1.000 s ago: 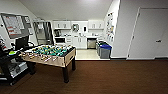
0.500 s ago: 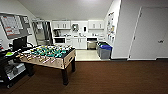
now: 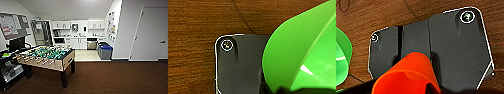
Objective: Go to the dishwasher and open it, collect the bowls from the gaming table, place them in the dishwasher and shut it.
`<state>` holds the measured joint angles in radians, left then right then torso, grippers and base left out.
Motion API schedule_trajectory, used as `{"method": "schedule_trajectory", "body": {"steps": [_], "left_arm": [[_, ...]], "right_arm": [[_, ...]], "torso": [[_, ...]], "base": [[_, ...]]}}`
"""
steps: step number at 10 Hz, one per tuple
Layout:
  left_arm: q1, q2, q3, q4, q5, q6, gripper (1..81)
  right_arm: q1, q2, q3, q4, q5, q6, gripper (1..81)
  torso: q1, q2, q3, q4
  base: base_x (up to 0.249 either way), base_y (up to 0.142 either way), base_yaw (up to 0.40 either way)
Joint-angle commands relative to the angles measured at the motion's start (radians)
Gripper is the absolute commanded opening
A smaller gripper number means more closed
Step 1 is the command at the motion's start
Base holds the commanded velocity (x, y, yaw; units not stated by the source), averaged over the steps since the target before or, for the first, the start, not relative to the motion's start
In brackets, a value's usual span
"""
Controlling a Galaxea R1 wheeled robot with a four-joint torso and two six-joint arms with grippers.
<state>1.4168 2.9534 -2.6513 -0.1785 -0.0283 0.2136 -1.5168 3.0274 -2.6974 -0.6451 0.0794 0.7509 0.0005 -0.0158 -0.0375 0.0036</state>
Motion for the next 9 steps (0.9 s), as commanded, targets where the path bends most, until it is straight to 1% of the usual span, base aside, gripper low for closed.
{"method": "schedule_trajectory", "body": {"steps": [1,6,9], "left_arm": [[-0.061,-0.006,0.004,0.007,0.047,0.007,1.0],[-0.061,-0.006,0.004,0.008,0.047,0.007,1.0],[-0.061,-0.005,0.004,0.008,0.048,0.007,1.0]], "right_arm": [[0.052,0.000,0.002,-0.013,-0.033,-0.004,1.0],[0.052,0.001,0.002,-0.015,-0.033,-0.004,1.0],[0.052,0.001,0.002,-0.018,-0.033,-0.004,1.0]], "torso": [[0.000,0.000,0.000,0.000],[0.001,0.000,0.000,0.000],[0.001,0.000,0.000,0.000]], "base": [[0.158,-0.068,0.000],[0.158,-0.075,0.000],[0.158,0.000,0.000]]}}
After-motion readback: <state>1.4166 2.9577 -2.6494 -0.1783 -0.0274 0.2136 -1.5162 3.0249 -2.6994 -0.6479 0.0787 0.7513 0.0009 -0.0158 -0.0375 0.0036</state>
